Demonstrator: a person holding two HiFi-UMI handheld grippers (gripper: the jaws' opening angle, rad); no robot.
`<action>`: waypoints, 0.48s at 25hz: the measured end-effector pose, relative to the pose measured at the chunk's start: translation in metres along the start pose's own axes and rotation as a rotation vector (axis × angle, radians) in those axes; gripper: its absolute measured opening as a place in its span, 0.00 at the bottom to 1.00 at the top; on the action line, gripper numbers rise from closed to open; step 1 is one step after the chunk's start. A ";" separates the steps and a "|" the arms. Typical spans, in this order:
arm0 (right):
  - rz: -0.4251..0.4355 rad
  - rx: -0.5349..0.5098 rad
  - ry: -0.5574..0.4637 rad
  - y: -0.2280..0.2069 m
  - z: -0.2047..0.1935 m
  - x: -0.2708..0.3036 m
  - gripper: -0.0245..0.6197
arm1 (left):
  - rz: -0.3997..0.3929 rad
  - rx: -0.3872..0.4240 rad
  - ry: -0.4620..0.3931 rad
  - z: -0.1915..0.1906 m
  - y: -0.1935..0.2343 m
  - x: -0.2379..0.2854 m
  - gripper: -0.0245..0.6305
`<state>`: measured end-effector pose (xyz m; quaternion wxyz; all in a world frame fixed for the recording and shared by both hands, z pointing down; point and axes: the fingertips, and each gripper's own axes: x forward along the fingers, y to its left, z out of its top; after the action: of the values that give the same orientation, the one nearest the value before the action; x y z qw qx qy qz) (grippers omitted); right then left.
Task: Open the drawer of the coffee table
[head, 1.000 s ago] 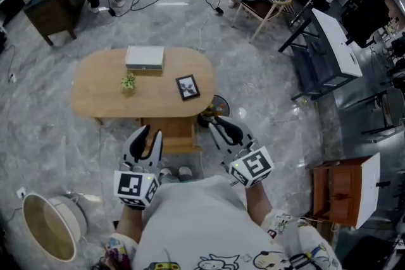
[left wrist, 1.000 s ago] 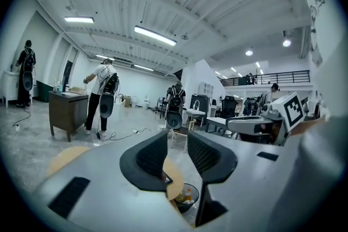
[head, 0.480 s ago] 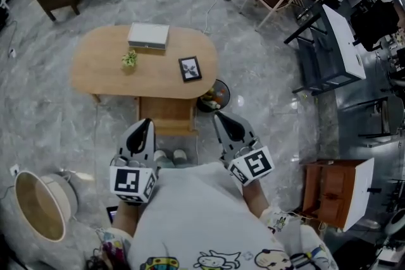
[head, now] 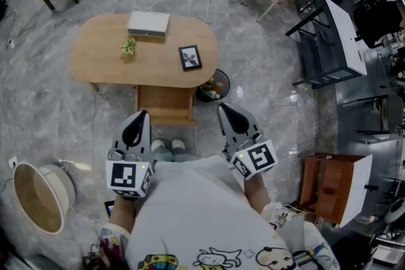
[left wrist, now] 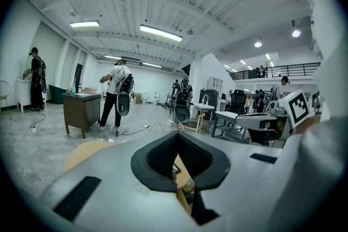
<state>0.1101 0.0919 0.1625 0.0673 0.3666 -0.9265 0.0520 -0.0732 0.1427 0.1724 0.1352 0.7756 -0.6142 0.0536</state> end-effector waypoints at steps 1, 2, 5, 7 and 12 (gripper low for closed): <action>-0.001 -0.001 0.000 0.000 0.000 0.000 0.04 | 0.002 0.003 0.000 0.000 0.000 0.000 0.04; -0.003 -0.002 0.000 0.000 0.000 0.000 0.04 | 0.003 0.004 -0.002 0.000 0.001 -0.001 0.04; -0.008 -0.005 0.002 -0.001 0.001 0.001 0.04 | 0.004 0.006 -0.006 0.001 0.002 0.000 0.04; -0.009 -0.005 0.001 -0.001 0.001 0.003 0.04 | 0.004 0.006 -0.004 0.001 0.004 0.001 0.04; -0.005 -0.007 0.006 0.002 -0.002 0.002 0.04 | 0.004 -0.004 -0.004 -0.002 0.003 0.000 0.04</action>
<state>0.1069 0.0923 0.1648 0.0716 0.3683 -0.9256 0.0496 -0.0761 0.1428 0.1752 0.1356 0.7742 -0.6161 0.0512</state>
